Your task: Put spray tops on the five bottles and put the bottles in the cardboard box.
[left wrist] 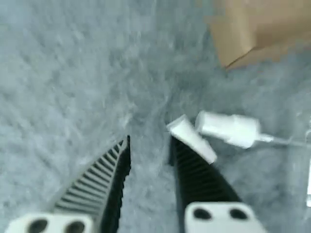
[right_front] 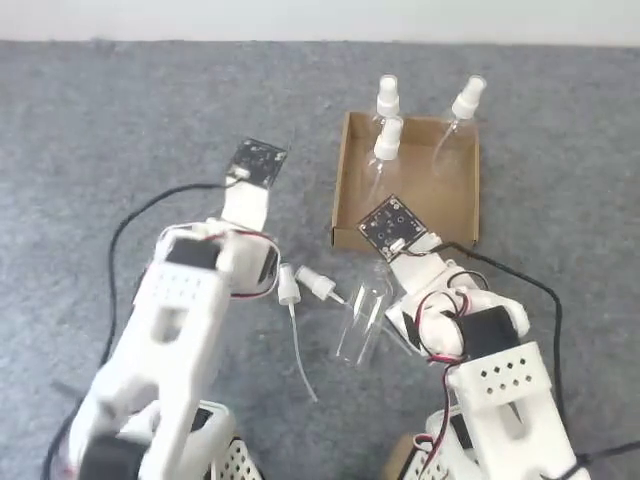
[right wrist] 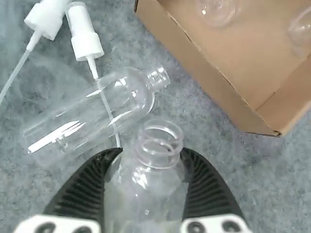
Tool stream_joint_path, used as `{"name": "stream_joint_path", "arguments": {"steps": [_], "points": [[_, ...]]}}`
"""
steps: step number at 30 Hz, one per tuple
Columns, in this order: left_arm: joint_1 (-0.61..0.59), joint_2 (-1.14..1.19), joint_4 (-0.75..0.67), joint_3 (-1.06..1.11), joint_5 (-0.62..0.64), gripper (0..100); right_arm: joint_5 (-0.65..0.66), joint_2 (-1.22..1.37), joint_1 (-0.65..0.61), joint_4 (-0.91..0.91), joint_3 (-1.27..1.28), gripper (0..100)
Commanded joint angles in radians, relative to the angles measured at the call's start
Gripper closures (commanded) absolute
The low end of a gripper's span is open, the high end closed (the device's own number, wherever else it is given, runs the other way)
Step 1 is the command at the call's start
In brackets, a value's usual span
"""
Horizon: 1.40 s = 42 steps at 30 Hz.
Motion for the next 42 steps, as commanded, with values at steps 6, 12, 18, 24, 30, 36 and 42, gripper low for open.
{"name": "stream_joint_path", "arguments": {"steps": [6, 12, 18, 24, 30, 36, 42], "points": [[-0.015, 0.295, -0.066, -0.137, -0.006, 84, -0.018, -0.03, -0.01, -0.025, -0.008, 99.3], [-0.015, 0.255, 0.08, -0.239, 0.064, 84, -0.018, -0.03, -0.01, -0.025, -0.008, 99.3], [0.012, 0.207, 0.094, -0.229, 0.08, 84, -0.018, -0.03, -0.01, -0.025, -0.006, 99.3], [0.075, 0.206, -0.003, -0.125, 0.083, 84, -0.02, -0.028, -0.008, -0.025, -0.006, 99.3], [0.075, 0.206, -0.068, -0.062, 0.077, 84, -0.02, -0.027, -0.008, -0.025, -0.006, 99.3], [0.063, 0.206, -0.092, -0.028, 0.075, 84, -0.02, -0.027, -0.008, -0.027, -0.006, 99.3], [0.021, 0.207, -0.089, -0.025, 0.02, 85, -0.021, -0.03, -0.008, -0.028, -0.006, 99.3]]}}
